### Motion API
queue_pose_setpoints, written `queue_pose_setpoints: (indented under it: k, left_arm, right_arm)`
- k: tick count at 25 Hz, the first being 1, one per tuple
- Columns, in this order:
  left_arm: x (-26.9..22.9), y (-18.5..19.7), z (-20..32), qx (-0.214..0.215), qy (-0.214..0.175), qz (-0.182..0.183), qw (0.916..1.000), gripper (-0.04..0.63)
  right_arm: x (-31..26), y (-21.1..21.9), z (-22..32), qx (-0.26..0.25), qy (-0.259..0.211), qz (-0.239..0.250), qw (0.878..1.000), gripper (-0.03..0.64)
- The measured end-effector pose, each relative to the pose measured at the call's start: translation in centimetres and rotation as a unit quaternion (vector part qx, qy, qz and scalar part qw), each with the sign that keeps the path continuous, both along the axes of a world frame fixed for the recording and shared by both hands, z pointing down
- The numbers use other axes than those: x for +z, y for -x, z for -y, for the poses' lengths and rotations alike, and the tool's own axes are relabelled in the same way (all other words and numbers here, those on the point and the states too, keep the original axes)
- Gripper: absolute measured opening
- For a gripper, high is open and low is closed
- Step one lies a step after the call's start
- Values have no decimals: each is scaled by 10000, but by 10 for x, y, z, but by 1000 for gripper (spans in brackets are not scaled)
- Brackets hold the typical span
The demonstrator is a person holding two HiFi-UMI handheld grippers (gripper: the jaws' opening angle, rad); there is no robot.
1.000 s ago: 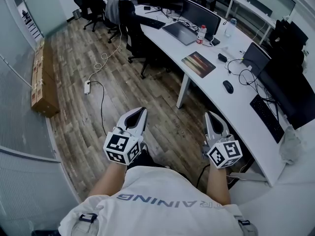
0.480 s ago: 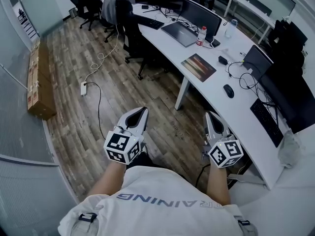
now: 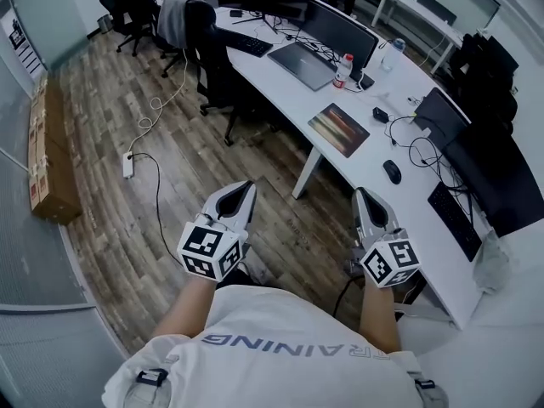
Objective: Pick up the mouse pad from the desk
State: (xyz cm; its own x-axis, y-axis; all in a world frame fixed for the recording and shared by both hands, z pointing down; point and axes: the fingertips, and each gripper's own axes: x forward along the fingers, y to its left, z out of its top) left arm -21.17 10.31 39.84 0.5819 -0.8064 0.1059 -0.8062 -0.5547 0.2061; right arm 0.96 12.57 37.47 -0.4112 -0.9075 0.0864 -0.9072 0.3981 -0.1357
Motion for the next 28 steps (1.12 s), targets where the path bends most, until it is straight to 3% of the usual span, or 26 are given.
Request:
queue_pose_setpoints:
  k: [10, 17, 21, 28]
  left_arm:
    - [30, 24, 69, 672, 349, 63, 9971, 0]
    - [39, 27, 104, 730, 445, 13, 9963, 0]
    - [27, 9, 131, 784, 367, -39, 9962, 0]
    - [14, -51, 182, 935, 270, 200, 9951, 0]
  right_arm:
    - [15, 26, 48, 631, 260, -266, 9973, 14]
    - [29, 29, 87, 730, 381, -135, 9965, 14]
    - [21, 22, 119, 599, 254, -76, 9979, 14]
    - [16, -34, 174, 681, 217, 243, 9971, 14]
